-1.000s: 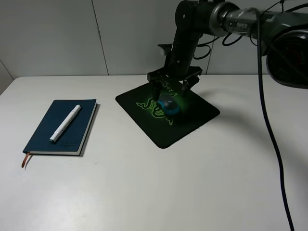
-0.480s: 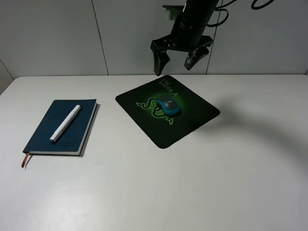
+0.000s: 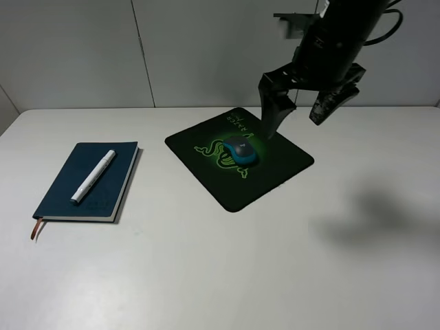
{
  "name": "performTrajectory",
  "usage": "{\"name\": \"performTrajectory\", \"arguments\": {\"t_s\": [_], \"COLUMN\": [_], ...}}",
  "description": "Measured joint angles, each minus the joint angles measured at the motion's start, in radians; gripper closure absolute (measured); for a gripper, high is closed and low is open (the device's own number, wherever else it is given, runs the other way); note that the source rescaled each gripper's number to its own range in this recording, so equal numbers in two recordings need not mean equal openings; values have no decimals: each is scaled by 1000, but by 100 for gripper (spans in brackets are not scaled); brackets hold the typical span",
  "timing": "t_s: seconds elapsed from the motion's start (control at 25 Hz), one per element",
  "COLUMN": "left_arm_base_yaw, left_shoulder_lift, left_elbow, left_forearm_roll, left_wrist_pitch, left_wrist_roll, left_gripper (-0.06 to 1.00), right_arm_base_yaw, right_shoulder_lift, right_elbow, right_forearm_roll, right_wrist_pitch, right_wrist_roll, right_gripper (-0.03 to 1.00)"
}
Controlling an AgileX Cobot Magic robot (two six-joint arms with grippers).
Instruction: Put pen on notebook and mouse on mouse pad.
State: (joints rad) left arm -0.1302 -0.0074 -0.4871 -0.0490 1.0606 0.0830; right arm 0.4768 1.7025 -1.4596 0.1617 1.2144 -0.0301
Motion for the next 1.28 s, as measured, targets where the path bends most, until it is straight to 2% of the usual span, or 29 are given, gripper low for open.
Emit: {"name": "performTrajectory", "arguments": {"t_s": [0.6, 1.28], "left_arm_base_yaw": [0, 0], "left_shoulder_lift": [0, 0], "left_elbow": [0, 0], "left_forearm_roll": [-1, -1], "left_wrist_pitch": [0, 0], "left_wrist_roll": [0, 0], "left_gripper": [-6, -6], "right_arm_base_yaw": [2, 2], "right_shoulder_lift": [-426, -946], "right_elbow": [391, 643], "right_forearm_roll": [-14, -21], "right_wrist_pitch": [1, 5], "right_wrist_roll": [-1, -1], "right_gripper": [-3, -3]}}
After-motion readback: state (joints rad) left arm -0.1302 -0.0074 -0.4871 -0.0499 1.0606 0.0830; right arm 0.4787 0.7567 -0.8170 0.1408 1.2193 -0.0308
